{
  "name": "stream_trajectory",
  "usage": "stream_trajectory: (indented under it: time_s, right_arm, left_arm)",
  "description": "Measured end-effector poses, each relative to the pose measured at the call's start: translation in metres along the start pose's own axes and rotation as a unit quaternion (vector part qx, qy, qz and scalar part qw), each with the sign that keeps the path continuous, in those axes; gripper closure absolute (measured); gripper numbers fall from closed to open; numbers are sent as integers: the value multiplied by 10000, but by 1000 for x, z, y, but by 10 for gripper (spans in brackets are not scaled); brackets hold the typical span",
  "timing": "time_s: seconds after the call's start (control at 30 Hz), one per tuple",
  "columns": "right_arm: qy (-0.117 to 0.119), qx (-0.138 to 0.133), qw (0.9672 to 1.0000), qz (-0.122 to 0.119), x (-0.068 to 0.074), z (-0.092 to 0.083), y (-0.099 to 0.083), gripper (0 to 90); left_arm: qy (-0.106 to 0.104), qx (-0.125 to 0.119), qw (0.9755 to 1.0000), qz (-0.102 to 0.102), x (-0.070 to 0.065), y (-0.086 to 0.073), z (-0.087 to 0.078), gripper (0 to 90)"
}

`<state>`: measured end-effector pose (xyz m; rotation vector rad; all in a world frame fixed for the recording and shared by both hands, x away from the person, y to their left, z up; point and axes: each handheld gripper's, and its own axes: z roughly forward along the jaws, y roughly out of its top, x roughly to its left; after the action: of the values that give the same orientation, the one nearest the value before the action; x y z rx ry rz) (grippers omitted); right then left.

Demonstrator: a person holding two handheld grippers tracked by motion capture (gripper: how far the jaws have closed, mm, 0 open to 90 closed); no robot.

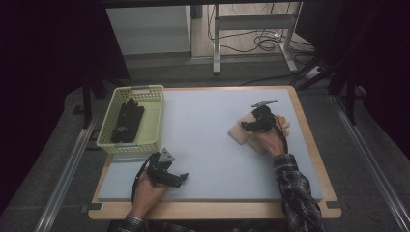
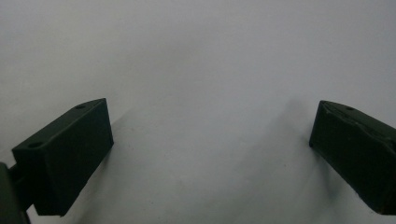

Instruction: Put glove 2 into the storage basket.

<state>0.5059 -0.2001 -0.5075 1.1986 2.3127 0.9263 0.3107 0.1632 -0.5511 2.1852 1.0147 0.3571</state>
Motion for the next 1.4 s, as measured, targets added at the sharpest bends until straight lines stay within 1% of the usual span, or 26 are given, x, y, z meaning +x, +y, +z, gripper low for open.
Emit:
stream_trajectory:
  time_s: [0.1,0.17,0.23,0.3,0.33,0.4,0.43,0.53,0.57,0.6,0.73,0.8,0.83,0.9,0.97,1.0,1.03,1.13,1.17,1.23,1.27,1.33,1.37,1.4]
  right_arm:
    - [-112,128,9998,-58,3,9,2,223]
    - [-220,228,9995,-69,4,13,4,247]
    - [-236,289,9992,-131,5,14,4,336]
    - [-305,297,9989,-198,7,14,3,443]
    - [-375,335,9983,-279,8,13,4,480]
    - [-429,359,9980,-291,9,12,4,530]
    - [-462,381,9976,-342,9,12,4,551]
    - [-398,423,9977,-356,8,10,6,573]
    - [-341,453,9978,-356,8,8,7,573]
    - [-266,424,9981,-349,7,6,8,572]
    - [-74,178,9986,-499,12,-8,12,569]
    - [127,78,9982,-579,18,-17,15,566]
    - [221,15,9976,-659,22,-22,17,564]
    - [406,-53,9958,-825,35,-32,19,560]
    - [570,-111,9922,-1099,53,-42,19,556]
    - [648,-126,9908,-1186,58,-44,19,555]
    - [795,-151,9885,-1279,68,-48,18,553]
    - [1103,-176,9828,-1474,88,-55,14,548]
    - [1172,-153,9817,-1493,93,-56,13,547]
    - [1395,-134,9771,-1602,106,-55,8,541]
    - [1451,-102,9760,-1622,110,-53,6,536]
    - [1602,10,9725,-1691,121,-45,-4,509]
    - [1629,76,9718,-1700,126,-39,-10,480]
    - [1623,149,9721,-1689,129,-34,-14,439]
  left_arm:
    - [0,0,10000,0,0,0,0,0]
    - [-2,1,10000,0,0,0,0,0]
    - [-2,0,10000,-1,0,0,0,0]
    - [-3,0,10000,0,0,0,0,0]
    - [-3,1,10000,0,0,0,0,0]
    - [-2,2,10000,-1,0,0,0,0]
    - [-2,2,10000,-1,0,0,0,0]
    - [-5,4,10000,-2,0,0,0,0]
    - [-5,5,10000,-1,0,0,0,0]
    - [-8,4,10000,-2,0,0,0,0]
    - [-10,6,10000,-4,0,0,0,0]
    - [-10,8,10000,-1,0,0,0,0]
    - [-10,9,10000,1,0,0,0,0]
    - [-9,8,10000,-1,0,0,0,0]
    - [-8,10,10000,-3,0,0,0,0]
    - [-8,12,10000,0,0,0,0,0]
    - [-7,10,10000,0,0,0,0,0]
    - [-3,10,10000,0,0,0,0,0]
    - [-6,10,10000,-1,0,0,0,0]
    - [-3,11,10000,9,0,0,0,0]
    - [-2,-9,10000,-12,0,0,0,0]
    - [-5,1,10000,-14,0,0,0,0]
    - [-4,0,10000,-13,0,0,0,0]
    - [-4,1,10000,-14,0,0,0,0]
